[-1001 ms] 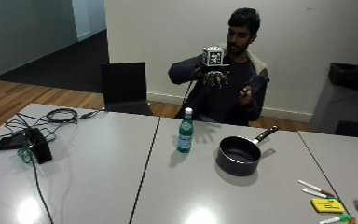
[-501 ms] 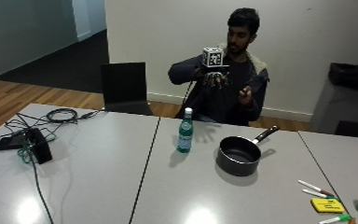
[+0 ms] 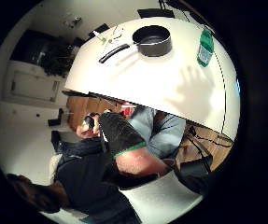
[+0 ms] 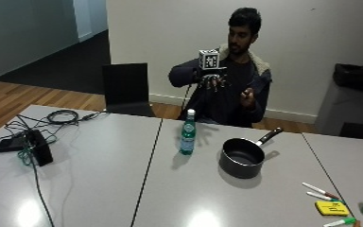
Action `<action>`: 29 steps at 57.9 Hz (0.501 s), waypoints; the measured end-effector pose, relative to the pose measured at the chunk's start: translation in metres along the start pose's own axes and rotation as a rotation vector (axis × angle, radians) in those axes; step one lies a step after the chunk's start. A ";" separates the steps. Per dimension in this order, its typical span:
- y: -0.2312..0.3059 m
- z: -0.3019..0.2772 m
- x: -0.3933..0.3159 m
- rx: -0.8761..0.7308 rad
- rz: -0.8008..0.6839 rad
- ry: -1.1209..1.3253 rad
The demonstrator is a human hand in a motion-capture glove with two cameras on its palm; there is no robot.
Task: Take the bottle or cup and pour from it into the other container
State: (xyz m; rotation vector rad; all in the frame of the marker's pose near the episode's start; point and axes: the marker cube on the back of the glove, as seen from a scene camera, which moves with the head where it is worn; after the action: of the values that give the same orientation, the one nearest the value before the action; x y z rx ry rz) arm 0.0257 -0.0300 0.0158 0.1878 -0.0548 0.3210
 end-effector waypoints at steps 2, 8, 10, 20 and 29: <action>0.003 0.000 0.007 -0.037 -0.044 -0.002; 0.000 0.004 0.031 -0.086 -0.068 -0.003; -0.006 0.006 0.039 -0.105 -0.077 -0.020; -0.023 0.031 0.085 -0.134 -0.134 -0.105; -0.062 0.059 0.124 -0.068 -0.033 -0.184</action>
State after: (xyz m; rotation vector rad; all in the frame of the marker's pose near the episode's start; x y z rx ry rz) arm 0.1615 -0.0609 0.0733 0.1500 -0.2437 0.2676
